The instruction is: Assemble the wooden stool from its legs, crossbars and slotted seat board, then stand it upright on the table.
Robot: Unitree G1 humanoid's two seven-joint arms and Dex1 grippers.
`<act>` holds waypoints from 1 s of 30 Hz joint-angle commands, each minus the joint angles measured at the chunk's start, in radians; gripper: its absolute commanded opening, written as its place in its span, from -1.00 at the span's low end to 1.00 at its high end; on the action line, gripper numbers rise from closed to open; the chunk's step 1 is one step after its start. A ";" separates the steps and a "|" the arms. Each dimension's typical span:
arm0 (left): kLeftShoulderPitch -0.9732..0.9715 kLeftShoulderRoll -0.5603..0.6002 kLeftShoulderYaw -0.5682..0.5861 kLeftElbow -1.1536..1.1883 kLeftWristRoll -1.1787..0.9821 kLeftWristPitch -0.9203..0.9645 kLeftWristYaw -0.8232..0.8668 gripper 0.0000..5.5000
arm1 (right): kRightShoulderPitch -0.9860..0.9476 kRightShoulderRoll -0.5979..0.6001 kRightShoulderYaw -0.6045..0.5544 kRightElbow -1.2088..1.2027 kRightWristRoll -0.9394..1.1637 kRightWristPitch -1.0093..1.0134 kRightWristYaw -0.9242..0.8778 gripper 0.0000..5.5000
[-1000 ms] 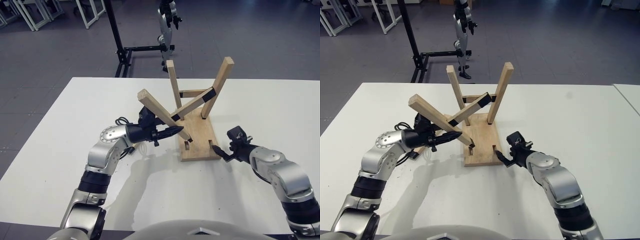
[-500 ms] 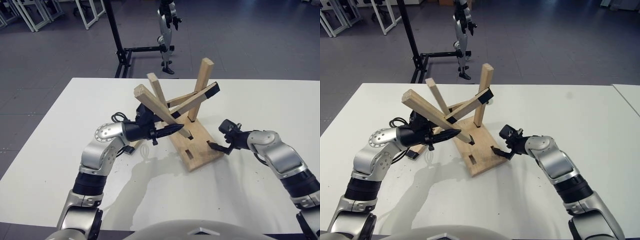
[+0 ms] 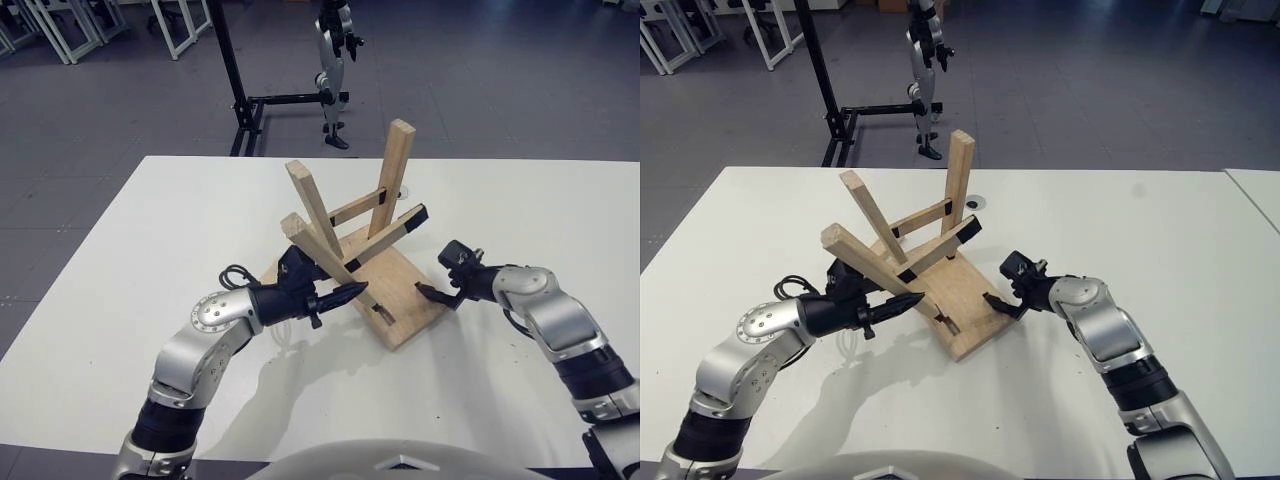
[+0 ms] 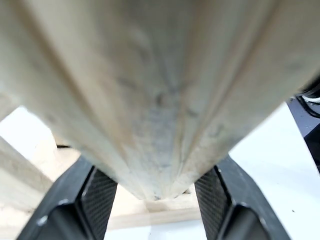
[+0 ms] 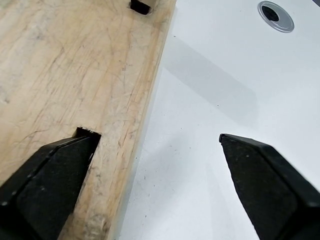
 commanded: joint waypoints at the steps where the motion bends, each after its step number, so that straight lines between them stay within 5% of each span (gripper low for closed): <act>1: 0.044 -0.016 -0.044 0.053 0.032 -0.038 0.002 -0.25 | 0.036 0.013 0.015 -0.003 -0.012 0.042 0.006 0.67; 16: 0.076 0.021 -0.102 0.026 0.007 -0.027 -0.001 -0.25 | 0.048 0.028 0.000 -0.007 -0.033 0.058 0.002 0.67; 23: 0.035 0.047 -0.150 0.240 0.258 -0.161 0.127 -0.25 | 0.058 0.043 -0.015 -0.069 -0.019 0.097 -0.008 0.67; 30: 0.003 0.035 -0.185 0.335 0.210 -0.058 0.107 -0.25 | 0.053 0.055 -0.015 -0.095 -0.018 0.103 -0.009 0.67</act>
